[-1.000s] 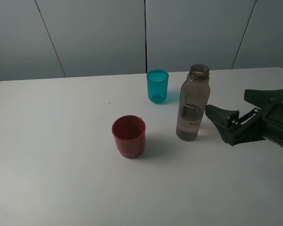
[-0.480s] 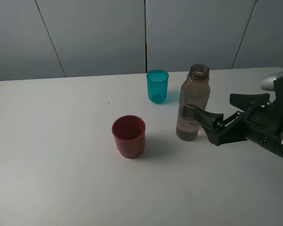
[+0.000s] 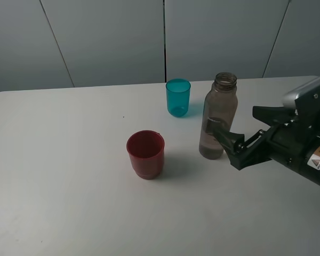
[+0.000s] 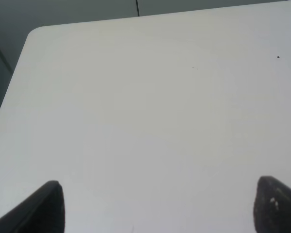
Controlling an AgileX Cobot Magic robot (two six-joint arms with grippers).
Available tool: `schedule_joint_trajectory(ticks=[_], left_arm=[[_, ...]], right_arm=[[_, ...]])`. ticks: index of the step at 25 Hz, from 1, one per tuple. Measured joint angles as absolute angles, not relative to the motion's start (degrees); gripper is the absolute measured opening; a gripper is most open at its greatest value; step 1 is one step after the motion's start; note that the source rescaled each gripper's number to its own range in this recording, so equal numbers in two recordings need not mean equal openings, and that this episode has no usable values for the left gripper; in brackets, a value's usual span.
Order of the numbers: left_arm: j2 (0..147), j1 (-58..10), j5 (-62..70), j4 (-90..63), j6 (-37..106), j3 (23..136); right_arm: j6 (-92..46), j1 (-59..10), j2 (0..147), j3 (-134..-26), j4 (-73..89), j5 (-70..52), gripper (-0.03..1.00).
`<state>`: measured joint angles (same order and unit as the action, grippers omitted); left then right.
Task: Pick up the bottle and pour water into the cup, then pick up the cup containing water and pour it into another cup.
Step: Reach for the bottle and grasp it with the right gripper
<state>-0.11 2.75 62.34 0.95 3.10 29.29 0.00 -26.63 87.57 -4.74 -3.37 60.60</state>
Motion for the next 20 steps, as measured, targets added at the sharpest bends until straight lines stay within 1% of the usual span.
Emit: schedule_joint_trajectory(ticks=[5, 10, 15, 20], left_arm=[[-0.11, 2.75, 62.34, 0.95, 3.10, 29.29], [-0.11, 2.75, 62.34, 0.95, 3.10, 29.29], [-0.11, 2.75, 62.34, 0.95, 3.22, 29.29], [-0.11, 2.75, 62.34, 0.95, 3.22, 29.29]], right_arm=[[0.00, -26.63, 96.07, -5.41, -3.37, 67.83, 0.99], [0.00, -26.63, 101.24, -9.10, -2.39, 68.40, 0.99], [0.00, -26.63, 103.73, -13.71, -2.24, 68.81, 0.99], [0.00, -26.63, 106.19, -15.88, -1.93, 69.05, 0.99]])
